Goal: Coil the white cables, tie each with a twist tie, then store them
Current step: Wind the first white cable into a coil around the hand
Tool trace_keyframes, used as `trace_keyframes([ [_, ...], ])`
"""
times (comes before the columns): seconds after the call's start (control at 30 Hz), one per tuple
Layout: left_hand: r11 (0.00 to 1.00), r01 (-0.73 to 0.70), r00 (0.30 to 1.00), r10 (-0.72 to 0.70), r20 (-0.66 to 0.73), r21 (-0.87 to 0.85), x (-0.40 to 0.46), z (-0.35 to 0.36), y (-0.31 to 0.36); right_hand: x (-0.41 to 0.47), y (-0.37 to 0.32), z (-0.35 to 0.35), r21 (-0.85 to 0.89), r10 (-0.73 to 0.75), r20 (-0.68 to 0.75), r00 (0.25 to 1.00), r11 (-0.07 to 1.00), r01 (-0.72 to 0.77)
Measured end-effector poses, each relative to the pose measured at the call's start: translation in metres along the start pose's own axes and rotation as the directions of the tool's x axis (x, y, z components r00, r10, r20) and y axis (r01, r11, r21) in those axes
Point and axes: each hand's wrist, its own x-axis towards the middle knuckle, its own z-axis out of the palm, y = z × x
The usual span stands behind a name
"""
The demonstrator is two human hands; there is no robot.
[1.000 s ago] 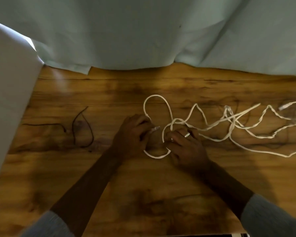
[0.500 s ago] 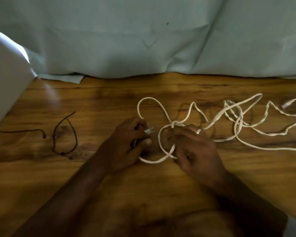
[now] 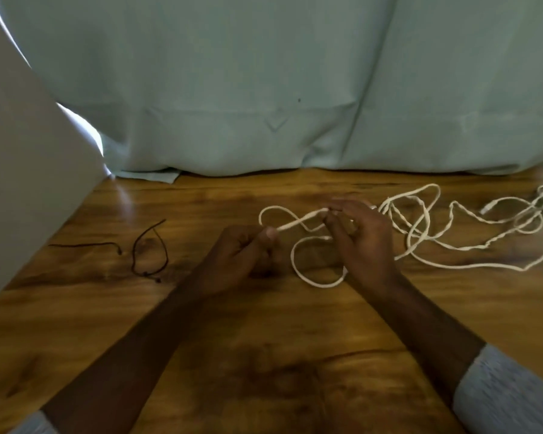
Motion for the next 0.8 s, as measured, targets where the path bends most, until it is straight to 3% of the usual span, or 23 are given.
trace_keyframes([
  [0.1, 0.943, 0.141, 0.99, -0.14, 0.025, -0.302, 0.02, 0.009, 0.008, 0.029, -0.006, 0.011, 0.015, -0.028, -0.045, 0.999, 0.999, 0.028],
  [0.17, 0.781, 0.227, 0.974, -0.168, 0.154, -0.582, 0.041, 0.011, 0.007, 0.054, -0.008, 0.022, -0.004, -0.005, -0.033, 0.999, 1.0, 0.004],
  [0.23, 0.611, 0.264, 0.964, -0.146, 0.221, -0.747, 0.061, 0.012, 0.003, 0.072, -0.005, 0.034, 0.008, 0.044, -0.015, 0.999, 0.999, -0.044],
  [0.3, 0.521, 0.218, 0.975, -0.153, 0.161, -0.825, 0.08, 0.015, -0.002, 0.075, 0.0, 0.048, -0.026, 0.067, -0.017, 0.998, 0.997, -0.068],
  [0.37, 0.406, 0.138, 0.984, -0.161, 0.078, -0.904, 0.095, 0.019, -0.004, 0.066, 0.011, 0.057, -0.166, 0.086, 0.023, 0.996, 0.983, -0.081],
  [0.5, 0.156, -0.029, 0.997, -0.062, -0.039, -0.987, 0.126, 0.025, 0.004, 0.054, 0.014, 0.06, -0.353, 0.184, 0.217, 0.959, 0.93, -0.099],
  [0.63, 0.221, -0.093, 0.988, -0.097, -0.116, -0.971, 0.14, 0.028, 0.007, 0.055, 0.009, 0.06, -0.491, 0.286, 0.305, 0.908, 0.865, -0.108],
  [0.8, 0.374, -0.049, 0.969, -0.205, -0.135, -0.926, 0.139, 0.021, -0.003, 0.057, 0.004, 0.052, -0.569, 0.267, 0.475, 0.838, 0.82, 0.062],
])
